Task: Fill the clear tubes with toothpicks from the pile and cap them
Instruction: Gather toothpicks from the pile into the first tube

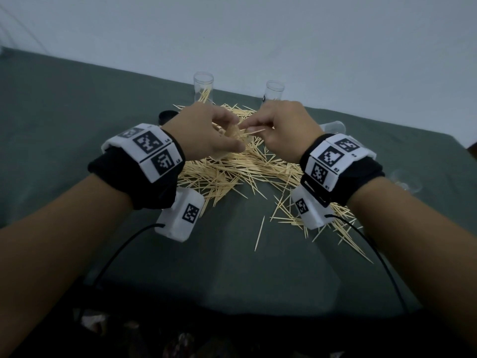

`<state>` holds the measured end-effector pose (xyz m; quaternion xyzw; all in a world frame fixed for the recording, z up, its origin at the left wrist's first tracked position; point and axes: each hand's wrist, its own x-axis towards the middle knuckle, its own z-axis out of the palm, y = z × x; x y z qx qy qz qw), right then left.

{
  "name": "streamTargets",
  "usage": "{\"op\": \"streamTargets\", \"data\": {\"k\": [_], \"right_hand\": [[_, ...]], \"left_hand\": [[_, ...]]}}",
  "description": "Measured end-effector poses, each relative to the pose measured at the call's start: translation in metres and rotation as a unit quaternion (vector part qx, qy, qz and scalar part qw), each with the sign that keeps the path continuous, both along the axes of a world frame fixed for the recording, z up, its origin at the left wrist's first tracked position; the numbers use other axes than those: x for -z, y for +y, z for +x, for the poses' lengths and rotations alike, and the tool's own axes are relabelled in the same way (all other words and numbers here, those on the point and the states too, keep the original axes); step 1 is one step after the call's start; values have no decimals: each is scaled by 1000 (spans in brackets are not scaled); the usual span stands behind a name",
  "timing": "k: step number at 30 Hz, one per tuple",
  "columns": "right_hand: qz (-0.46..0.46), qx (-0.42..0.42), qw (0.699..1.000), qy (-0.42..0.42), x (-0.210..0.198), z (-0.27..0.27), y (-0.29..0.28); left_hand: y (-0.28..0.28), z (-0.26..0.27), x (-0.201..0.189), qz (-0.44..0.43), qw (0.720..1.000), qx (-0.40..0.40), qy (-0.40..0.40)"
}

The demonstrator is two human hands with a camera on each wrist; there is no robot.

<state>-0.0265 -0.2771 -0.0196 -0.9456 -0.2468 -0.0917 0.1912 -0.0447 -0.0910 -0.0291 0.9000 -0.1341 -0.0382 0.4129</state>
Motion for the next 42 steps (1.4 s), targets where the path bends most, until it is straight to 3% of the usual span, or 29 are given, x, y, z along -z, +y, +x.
{"op": "streamTargets", "data": {"k": [6, 10, 14, 19, 26, 31, 38, 42], "right_hand": [[154, 47, 987, 24, -2, 1, 1], [72, 14, 997, -12, -1, -2, -1], [69, 24, 997, -5, -2, -5, -1], [29, 5, 999, 24, -4, -5, -1], [97, 21, 995, 22, -4, -8, 0], [65, 0, 997, 46, -7, -7, -2], [43, 11, 999, -1, -6, -3, -3], [53, -9, 998, -23, -5, -5, -1]], "left_hand": [[2, 1, -1, -8, 1000, -8, -4], [6, 5, 3, -18, 999, -29, 0], [12, 9, 8, -48, 995, -84, -1], [5, 4, 6, -34, 999, -39, -12], [4, 4, 5, -26, 999, -34, -21], [5, 3, 5, -22, 999, -11, -23], [-1, 0, 6, -14, 999, 29, -25], [3, 5, 9, -48, 998, -1, -28]]}}
